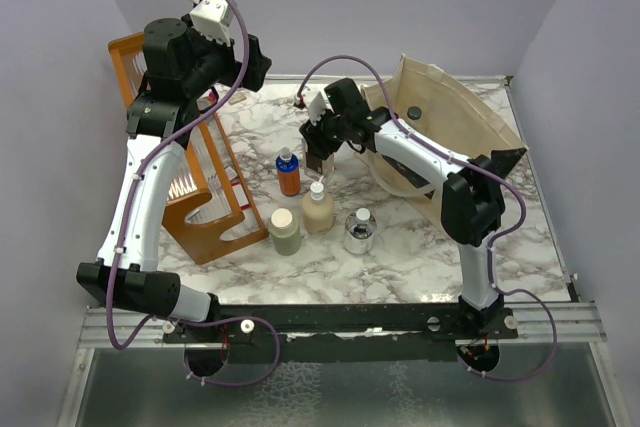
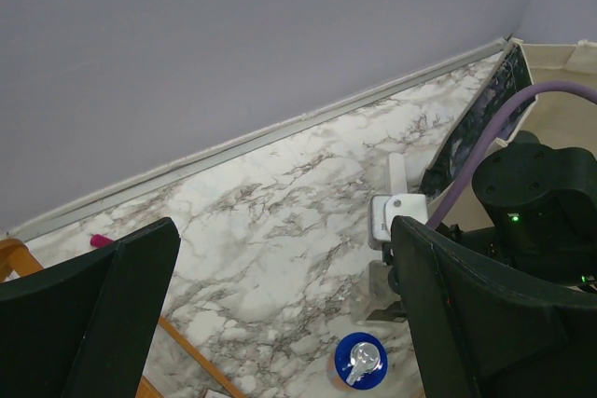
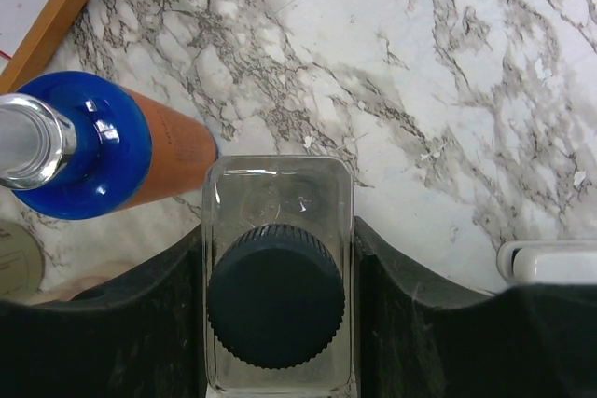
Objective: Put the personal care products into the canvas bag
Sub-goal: Pick up the care product from the center of the board.
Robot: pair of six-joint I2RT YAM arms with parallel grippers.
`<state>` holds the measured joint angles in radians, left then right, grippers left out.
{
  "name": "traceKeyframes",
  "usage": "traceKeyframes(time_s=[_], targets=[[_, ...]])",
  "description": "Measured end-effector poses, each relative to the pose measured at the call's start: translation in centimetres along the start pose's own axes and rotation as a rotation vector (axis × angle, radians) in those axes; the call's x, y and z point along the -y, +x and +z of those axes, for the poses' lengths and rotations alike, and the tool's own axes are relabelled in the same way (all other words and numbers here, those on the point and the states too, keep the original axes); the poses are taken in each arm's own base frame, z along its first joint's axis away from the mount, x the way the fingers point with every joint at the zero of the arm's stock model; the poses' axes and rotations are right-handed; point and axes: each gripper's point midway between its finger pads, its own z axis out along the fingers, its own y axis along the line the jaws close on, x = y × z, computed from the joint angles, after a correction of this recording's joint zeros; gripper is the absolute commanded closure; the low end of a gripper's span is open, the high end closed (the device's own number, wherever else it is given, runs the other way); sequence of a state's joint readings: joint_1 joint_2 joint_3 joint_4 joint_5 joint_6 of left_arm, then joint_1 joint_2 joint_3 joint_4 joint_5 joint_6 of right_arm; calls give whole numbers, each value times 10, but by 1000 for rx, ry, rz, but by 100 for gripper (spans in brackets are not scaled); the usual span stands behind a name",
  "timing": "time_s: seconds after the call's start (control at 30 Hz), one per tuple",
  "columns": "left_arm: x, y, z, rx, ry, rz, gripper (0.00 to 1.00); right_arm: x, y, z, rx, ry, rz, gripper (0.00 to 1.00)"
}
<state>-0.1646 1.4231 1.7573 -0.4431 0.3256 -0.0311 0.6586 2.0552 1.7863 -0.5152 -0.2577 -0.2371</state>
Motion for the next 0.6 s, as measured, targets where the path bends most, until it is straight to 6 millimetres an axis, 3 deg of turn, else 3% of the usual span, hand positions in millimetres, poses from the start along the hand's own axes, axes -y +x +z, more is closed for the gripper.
traceKeyframes(time_s=[0.2,0.33,0.6], targets=[[0,0,0,0,0,0,1,-1,0,-3,-13,-4,-1,97],[0,0,0,0,0,0,1,-5,-6,-15,-37,-26,2,99],[0,0,0,0,0,0,1,-5,-65,-52,77,-34,-45,99]])
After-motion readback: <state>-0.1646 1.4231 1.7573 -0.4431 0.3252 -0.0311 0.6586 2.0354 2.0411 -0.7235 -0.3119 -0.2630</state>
